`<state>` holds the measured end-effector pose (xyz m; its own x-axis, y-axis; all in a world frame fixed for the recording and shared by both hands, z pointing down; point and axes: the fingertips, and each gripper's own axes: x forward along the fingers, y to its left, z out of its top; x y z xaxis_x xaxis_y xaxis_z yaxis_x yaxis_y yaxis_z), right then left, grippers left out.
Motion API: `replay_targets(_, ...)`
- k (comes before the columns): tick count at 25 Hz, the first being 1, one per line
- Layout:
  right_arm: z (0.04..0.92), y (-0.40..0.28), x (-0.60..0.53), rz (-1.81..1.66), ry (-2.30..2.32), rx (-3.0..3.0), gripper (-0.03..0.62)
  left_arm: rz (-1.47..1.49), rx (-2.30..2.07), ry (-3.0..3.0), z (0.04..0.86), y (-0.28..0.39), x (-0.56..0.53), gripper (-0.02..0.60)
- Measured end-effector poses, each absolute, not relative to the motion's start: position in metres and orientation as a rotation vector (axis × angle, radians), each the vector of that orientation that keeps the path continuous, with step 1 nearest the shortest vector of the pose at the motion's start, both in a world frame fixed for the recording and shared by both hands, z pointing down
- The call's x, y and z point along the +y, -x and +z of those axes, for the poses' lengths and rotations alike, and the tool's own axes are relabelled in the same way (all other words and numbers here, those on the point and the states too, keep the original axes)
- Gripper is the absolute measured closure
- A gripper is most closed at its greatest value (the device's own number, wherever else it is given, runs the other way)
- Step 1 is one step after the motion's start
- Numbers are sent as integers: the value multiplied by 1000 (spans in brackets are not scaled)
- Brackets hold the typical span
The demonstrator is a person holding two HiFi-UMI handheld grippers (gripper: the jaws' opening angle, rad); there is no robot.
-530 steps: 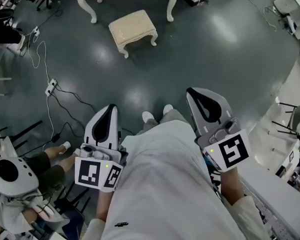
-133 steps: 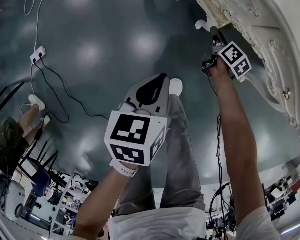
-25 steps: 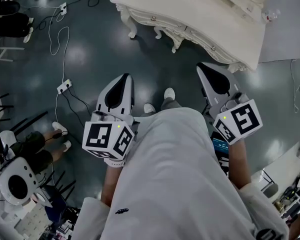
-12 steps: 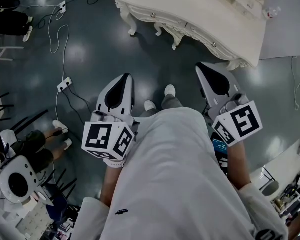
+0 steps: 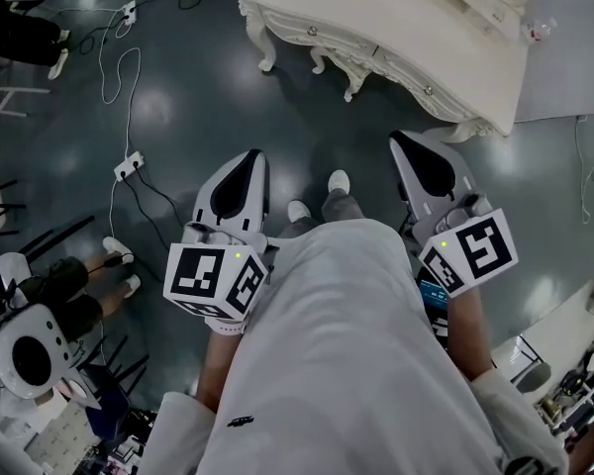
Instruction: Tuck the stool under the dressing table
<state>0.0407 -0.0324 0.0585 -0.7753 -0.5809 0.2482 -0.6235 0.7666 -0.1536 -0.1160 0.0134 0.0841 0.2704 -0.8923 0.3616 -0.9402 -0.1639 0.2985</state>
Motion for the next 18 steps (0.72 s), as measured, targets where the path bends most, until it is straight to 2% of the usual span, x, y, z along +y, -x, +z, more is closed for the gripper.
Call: replay_targets(18,54,6,24,297,-1023,-2751,582,53,-1666,-2039,102,186,89,575)
